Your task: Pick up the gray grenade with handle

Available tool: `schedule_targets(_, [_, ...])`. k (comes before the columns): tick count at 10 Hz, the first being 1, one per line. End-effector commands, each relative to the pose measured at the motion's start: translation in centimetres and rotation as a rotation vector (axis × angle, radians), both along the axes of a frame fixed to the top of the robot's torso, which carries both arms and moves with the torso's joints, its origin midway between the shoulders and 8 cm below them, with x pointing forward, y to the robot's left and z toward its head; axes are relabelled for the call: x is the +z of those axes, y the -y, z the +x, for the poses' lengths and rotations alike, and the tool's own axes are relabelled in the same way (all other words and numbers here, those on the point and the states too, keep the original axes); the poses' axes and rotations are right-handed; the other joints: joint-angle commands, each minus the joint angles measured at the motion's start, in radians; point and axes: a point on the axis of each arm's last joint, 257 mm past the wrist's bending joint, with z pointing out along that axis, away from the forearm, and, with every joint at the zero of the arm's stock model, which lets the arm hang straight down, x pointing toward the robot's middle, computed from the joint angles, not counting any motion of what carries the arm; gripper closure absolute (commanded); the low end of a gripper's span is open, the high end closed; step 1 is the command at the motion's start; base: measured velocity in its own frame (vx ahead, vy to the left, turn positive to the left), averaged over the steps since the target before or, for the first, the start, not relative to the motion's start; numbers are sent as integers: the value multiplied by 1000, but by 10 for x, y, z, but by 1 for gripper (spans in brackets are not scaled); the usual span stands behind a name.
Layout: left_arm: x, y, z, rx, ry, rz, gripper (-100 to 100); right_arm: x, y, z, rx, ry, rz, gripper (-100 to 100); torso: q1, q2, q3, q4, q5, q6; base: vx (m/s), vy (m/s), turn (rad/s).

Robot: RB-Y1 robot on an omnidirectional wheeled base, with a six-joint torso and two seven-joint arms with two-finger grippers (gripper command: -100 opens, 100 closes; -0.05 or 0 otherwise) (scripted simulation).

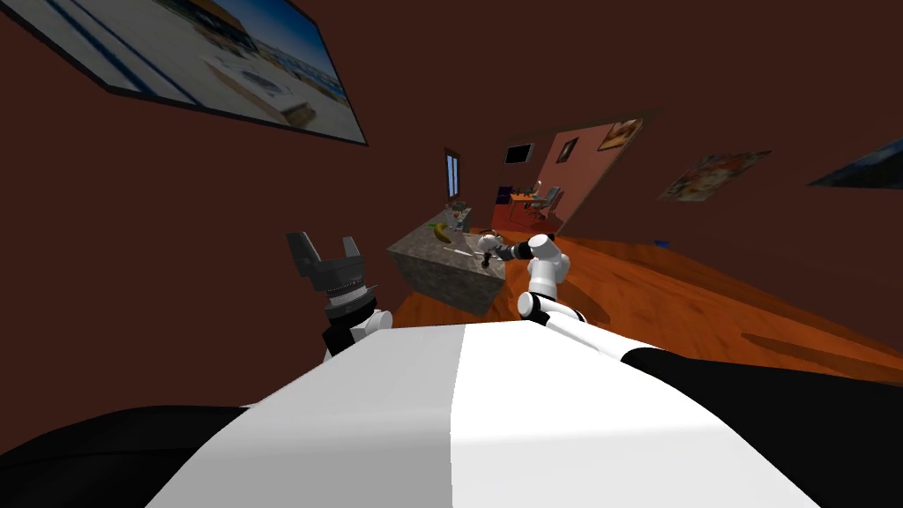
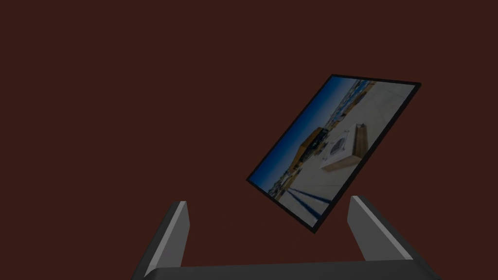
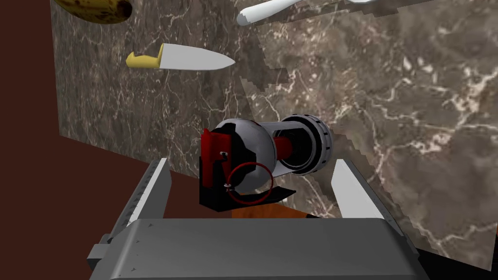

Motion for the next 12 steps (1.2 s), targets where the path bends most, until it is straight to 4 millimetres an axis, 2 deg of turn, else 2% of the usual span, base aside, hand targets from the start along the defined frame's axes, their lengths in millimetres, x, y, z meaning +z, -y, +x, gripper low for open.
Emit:
schedule_targets(1, [0, 0, 0, 0, 0, 0, 0, -2, 4, -5, 20, -3, -8, -100, 0, 0, 0, 0, 0, 0, 124, 116, -118])
schedule_targets(4, [0, 0, 0, 0, 0, 0, 0, -6, 20, -23, 60, -18, -4, -100, -2, 0, 0, 0, 0, -1, 113, 99, -146])
schedule_targets(9, [0, 0, 0, 0, 0, 0, 0, -9, 33, -43, 127, -14, -11, -100, -1, -1, -1, 0, 0, 0, 101, 105, -132])
schedule_targets(12, [0, 0, 0, 0, 0, 0, 0, -10, 44, -63, 174, -11, 5, -100, -2, 1, 0, 0, 0, -1, 98, 110, -139])
